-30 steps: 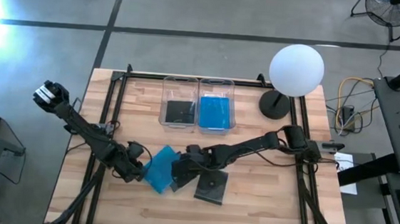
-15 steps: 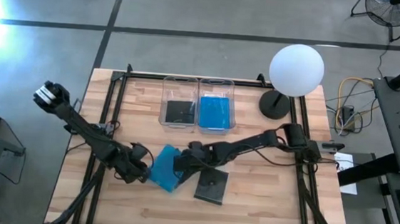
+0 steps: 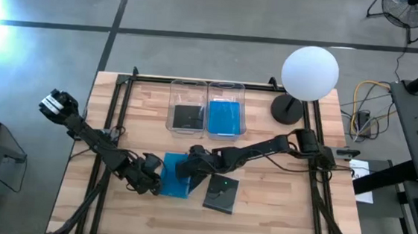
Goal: Pick & place jewel cases by type
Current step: Put the blue CD case into the right transparent bin
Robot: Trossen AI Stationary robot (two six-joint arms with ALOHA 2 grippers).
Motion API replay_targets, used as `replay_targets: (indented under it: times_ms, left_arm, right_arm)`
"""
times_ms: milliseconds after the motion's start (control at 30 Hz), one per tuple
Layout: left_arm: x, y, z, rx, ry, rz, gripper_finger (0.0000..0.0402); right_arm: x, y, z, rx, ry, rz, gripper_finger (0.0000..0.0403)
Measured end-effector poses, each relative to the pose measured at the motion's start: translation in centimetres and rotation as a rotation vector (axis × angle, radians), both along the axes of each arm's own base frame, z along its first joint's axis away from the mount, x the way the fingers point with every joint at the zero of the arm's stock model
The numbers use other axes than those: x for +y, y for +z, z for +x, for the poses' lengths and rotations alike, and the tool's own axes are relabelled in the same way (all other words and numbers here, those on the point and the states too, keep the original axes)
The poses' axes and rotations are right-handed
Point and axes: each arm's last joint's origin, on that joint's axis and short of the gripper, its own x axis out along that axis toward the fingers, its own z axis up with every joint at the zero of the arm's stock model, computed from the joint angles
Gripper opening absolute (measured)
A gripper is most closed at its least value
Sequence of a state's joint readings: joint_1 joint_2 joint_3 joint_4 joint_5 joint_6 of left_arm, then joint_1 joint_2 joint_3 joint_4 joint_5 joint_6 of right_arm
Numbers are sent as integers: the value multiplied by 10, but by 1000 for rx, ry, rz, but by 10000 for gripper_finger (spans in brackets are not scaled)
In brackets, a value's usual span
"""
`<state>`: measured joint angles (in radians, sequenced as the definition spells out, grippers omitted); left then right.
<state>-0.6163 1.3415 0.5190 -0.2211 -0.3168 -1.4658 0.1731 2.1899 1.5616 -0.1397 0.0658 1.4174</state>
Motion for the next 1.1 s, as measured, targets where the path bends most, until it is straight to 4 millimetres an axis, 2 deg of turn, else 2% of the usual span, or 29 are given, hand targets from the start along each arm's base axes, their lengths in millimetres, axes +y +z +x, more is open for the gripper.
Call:
replay_targets:
  times_ms: [133,300,400,533,667,767,833,900,1000,1100]
  left_arm:
    - [0,1,2,-17,6,6,103]
    - [-1,4,3,-24,-12,21,103]
    - [-1,7,4,-34,-7,33,103]
    - [-1,9,5,-30,-6,46,103]
    - [-1,19,5,-18,-23,83,103]
    - [0,36,4,-25,-27,126,103]
    - [-1,53,3,-38,-23,163,103]
    - [-1,72,1,-49,-14,201,103]
    - [1,100,-3,-70,4,255,103]
    - [6,123,-7,-103,21,310,103]
  right_arm:
    - [2,7,5,-68,45,-4,219]
    - [4,8,3,-47,102,47,205]
    - [5,7,2,-32,118,82,166]
    - [4,6,1,-4,75,116,96]
    - [2,12,-1,-5,24,125,31]
    - [1,24,-5,-6,12,94,22]
    - [-1,36,-11,1,13,62,27]
    - [-3,58,-21,0,23,28,30]
    - [-8,102,-45,-16,41,-47,30]
    - [-20,141,-76,7,39,-148,27]
